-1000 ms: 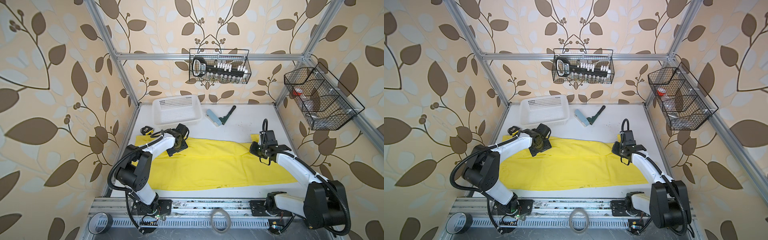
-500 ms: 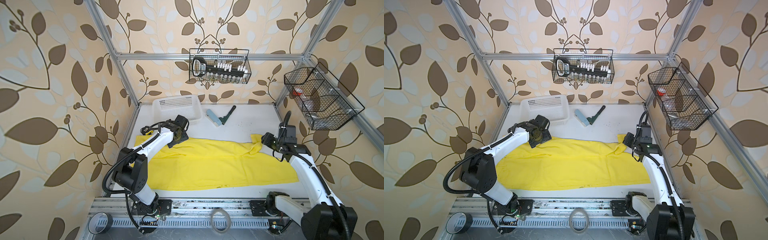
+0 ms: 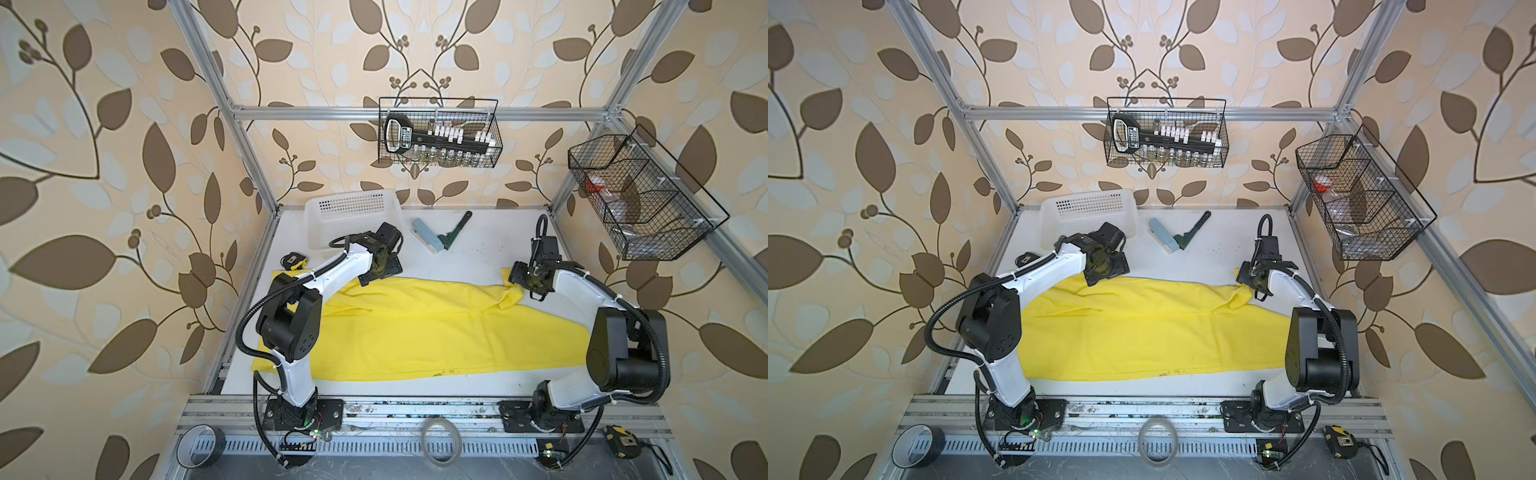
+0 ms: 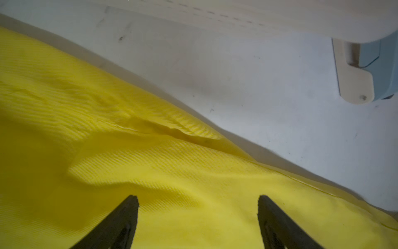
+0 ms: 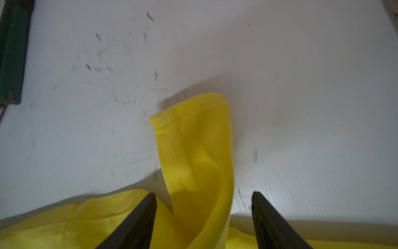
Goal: Fold and stack the trousers
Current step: Smooth out the trousers at the center of the table.
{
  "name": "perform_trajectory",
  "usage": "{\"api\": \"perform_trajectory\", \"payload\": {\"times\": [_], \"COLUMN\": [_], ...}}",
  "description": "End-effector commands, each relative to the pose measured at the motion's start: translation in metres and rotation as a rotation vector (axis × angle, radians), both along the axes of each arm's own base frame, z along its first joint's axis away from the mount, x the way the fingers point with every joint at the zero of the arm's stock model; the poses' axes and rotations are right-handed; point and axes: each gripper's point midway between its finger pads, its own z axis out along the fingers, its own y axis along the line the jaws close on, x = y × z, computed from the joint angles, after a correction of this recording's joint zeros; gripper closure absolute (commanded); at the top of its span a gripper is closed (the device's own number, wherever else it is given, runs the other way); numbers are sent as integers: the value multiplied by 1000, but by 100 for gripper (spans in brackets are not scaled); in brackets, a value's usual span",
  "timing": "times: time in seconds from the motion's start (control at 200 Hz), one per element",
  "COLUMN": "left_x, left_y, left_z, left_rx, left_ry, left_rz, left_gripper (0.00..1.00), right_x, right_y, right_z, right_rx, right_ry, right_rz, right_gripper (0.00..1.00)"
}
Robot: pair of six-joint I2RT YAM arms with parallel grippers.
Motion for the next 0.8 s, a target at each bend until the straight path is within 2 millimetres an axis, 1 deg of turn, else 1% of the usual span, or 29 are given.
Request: {"api": "perform_trajectory", "payload": {"times": [0.0,0.03,0.08,0.14,0.18,0.2,0.27,0.315,0.365,0.45,0.535,0.555,0.655,0.795], "left_x": [14,16,20,22,24,24,25,24,24,24,26,26,22,11], "left_y": [-26,-34,-45,-58,-64,-67,-75,-80,-85,-92,-95,-96,-98,-92], "left_z": [6,5,1,-4,-9,-11,-23,-31,-39,-50,-58,-59,-66,-80], "left_rx": [-6,-6,2,6,14,15,19,20,22,19,11,10,4,26], "left_ry": [-30,-31,-30,-24,-16,-13,9,24,40,57,68,70,92,131], "left_rz": [-54,-66,-83,-106,-113,-116,-117,-116,-118,-111,-107,-108,-121,-136], "left_gripper": [12,12,12,12,12,12,12,12,12,12,14,15,26,40], "right_x": [-17,-21,-24,-26,-26,-27,-27,-32,-39,-56,-71,-75,-83,-89], "right_y": [5,5,5,5,6,6,18,26,36,47,51,51,55,57], "right_z": [-22,-26,-29,-25,-19,-16,-2,5,10,8,3,-1,1,3], "right_rx": [-5,0,6,9,10,12,22,19,25,42,40,43,61,67], "right_ry": [53,56,49,17,-14,-31,-98,-136,-181,-231,-277,-280,-333,-379], "right_rz": [4,-2,-10,-20,-21,-23,7,23,42,41,37,38,34,36], "right_gripper": [38,44,58,77,84,85,89,92,92,93,93,94,94,96]}}
